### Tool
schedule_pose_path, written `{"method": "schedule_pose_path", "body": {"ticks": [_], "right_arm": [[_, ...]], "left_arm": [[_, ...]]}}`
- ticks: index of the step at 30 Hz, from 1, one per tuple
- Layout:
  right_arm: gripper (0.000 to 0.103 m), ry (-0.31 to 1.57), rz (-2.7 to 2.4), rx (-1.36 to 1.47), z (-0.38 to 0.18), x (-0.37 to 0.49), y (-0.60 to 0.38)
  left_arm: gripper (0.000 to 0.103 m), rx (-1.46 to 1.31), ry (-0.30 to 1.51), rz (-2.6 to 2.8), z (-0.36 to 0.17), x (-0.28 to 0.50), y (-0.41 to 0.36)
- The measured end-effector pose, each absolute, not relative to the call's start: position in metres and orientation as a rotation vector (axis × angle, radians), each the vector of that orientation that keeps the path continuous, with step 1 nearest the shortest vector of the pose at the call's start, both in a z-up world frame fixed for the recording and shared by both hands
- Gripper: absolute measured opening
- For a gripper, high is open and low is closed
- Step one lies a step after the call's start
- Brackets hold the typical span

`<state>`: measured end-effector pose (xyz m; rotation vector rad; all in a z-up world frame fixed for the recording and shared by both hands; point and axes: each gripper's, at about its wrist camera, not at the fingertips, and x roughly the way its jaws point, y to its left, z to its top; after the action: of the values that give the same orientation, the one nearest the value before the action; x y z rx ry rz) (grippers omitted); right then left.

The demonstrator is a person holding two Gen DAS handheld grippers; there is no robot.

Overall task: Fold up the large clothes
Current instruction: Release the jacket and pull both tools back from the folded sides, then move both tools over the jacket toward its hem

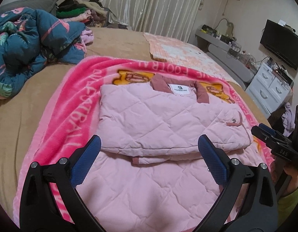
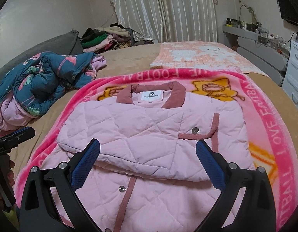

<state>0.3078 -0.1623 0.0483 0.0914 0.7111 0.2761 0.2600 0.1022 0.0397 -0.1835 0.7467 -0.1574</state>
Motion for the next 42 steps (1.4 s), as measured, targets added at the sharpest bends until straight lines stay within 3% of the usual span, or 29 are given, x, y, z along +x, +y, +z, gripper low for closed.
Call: {"method": "schedule_pose_path", "body": {"ticks": [42], "right_arm": [[0.099, 0.551, 0.292, 0.090, 0.109, 0.194, -0.189]], "left_arm": [[0.094, -0.141, 0.595, -0.124, 0.092, 0.132, 0.102]]}}
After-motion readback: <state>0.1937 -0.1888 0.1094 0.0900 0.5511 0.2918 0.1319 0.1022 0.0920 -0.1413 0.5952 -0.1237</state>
